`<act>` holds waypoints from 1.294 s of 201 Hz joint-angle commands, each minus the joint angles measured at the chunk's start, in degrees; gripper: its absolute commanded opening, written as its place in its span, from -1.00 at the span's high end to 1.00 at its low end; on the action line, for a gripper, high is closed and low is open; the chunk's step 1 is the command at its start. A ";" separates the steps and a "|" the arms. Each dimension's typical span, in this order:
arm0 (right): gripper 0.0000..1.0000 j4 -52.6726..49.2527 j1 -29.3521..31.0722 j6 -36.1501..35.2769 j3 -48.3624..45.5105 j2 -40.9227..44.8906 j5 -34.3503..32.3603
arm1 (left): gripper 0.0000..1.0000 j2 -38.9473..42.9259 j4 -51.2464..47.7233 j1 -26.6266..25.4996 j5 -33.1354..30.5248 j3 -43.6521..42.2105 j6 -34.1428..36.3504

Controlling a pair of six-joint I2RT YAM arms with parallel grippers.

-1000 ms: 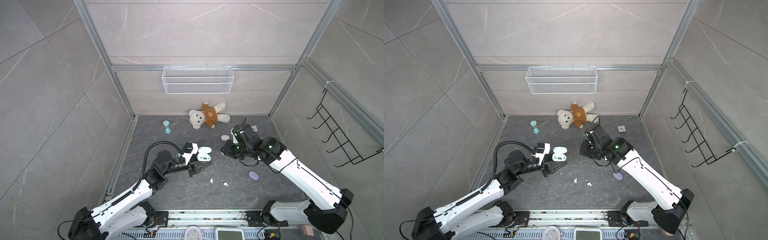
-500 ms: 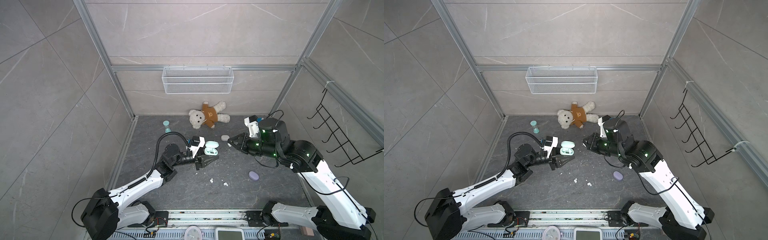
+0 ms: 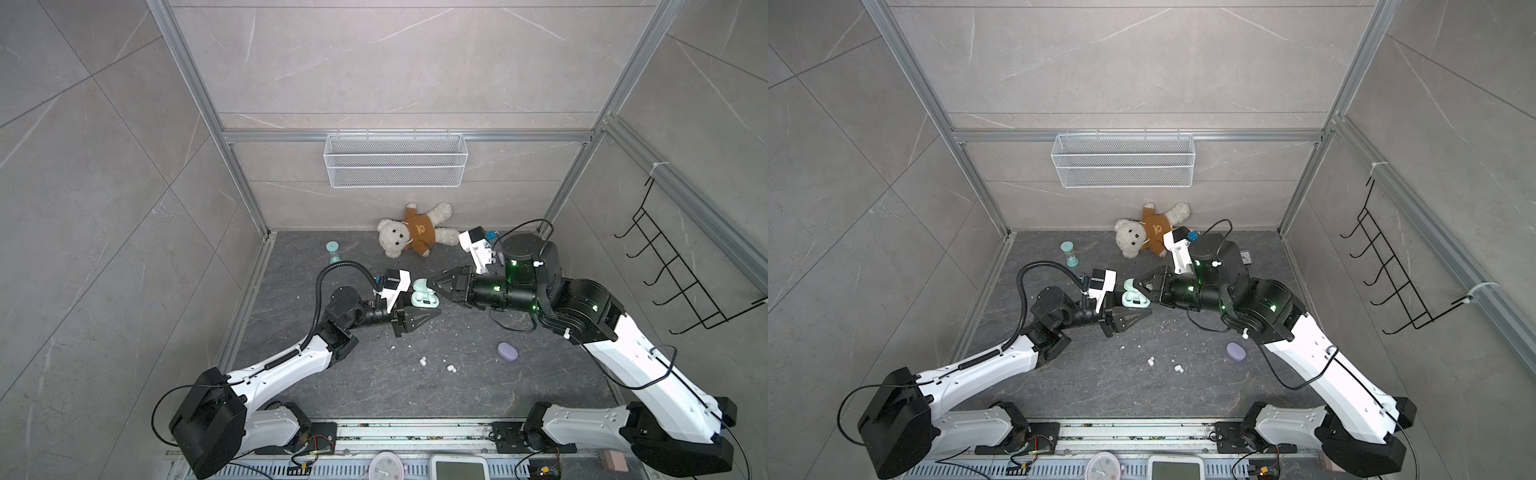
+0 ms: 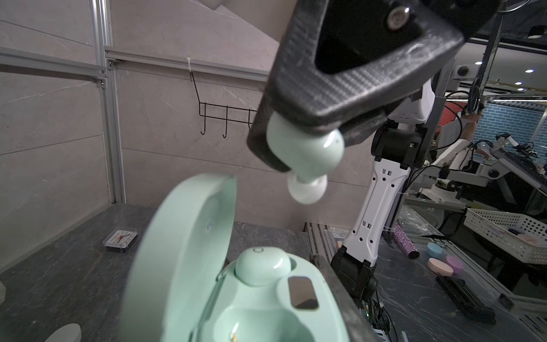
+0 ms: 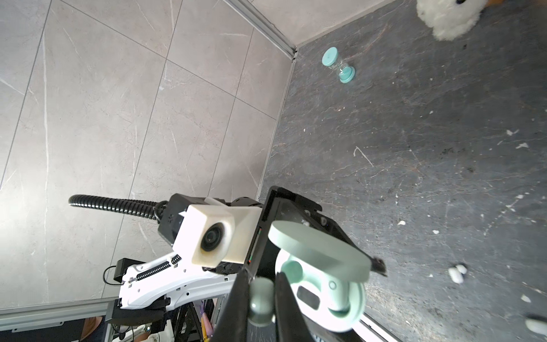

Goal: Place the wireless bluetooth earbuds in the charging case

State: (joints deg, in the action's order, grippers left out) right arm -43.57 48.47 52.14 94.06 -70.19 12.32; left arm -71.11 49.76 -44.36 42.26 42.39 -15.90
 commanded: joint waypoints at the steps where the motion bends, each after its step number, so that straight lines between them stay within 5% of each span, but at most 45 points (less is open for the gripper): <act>1: 0.68 4.61 0.79 1.83 -1.18 -0.07 0.77 | 0.47 0.01 5.73 0.15 1.22 2.01 -1.50; 260: 0.68 3.02 3.56 1.56 -4.22 -1.23 -1.24 | 0.47 3.08 4.74 0.15 0.25 1.07 -0.80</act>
State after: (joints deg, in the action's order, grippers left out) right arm -39.22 51.59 53.60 90.30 -71.26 11.53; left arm -69.67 51.48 -44.36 42.24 42.39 -16.51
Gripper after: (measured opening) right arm 0.165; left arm 0.415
